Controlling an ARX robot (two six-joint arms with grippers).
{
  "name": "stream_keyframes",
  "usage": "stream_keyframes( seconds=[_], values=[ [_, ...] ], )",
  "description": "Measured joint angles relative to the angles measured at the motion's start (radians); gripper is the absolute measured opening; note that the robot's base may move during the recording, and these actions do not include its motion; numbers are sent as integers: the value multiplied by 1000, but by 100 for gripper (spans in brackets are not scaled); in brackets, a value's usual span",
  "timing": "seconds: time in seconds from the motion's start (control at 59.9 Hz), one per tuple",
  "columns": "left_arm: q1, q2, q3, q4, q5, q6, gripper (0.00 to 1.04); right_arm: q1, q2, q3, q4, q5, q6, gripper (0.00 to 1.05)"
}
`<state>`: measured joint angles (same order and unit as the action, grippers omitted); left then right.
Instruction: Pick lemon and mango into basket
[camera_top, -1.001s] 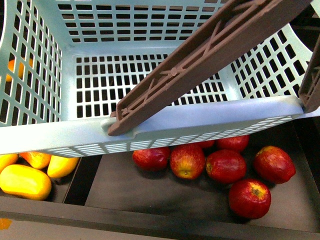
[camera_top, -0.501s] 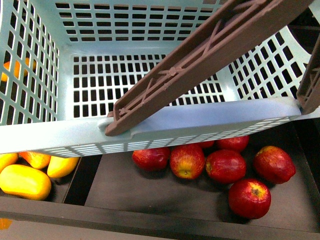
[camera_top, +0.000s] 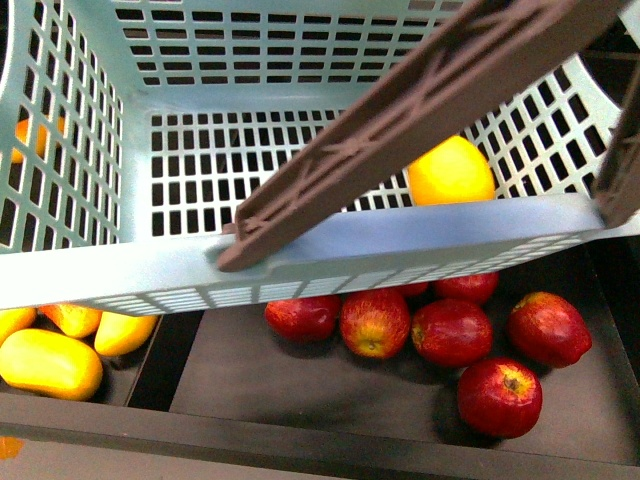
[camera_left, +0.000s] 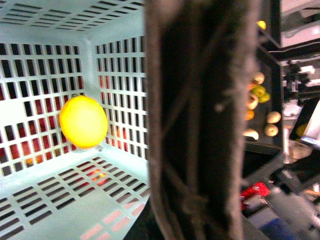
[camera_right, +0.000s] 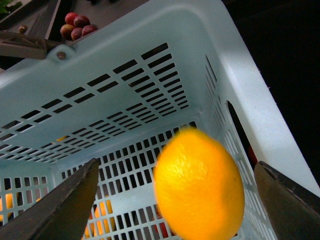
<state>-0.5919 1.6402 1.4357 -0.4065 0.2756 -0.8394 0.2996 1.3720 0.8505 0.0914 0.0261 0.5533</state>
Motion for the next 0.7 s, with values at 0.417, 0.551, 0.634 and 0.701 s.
stream_keyframes(
  seconds=[0.417, 0.551, 0.634, 0.701],
  values=[
    [0, 0, 0, 0, -2, -1, 5, -277, -364, -247, -22, 34, -77, 95],
    [0, 0, 0, 0, -3, -2, 5, -298, -471, -437, 341, -23, -341, 74],
    [-1, 0, 0, 0, -2, 0, 5, -298, -507, -500, 426, -27, -435, 62],
    [-1, 0, 0, 0, 2, -2, 5, -298, -538, -550, 443, -26, -491, 50]
  ],
)
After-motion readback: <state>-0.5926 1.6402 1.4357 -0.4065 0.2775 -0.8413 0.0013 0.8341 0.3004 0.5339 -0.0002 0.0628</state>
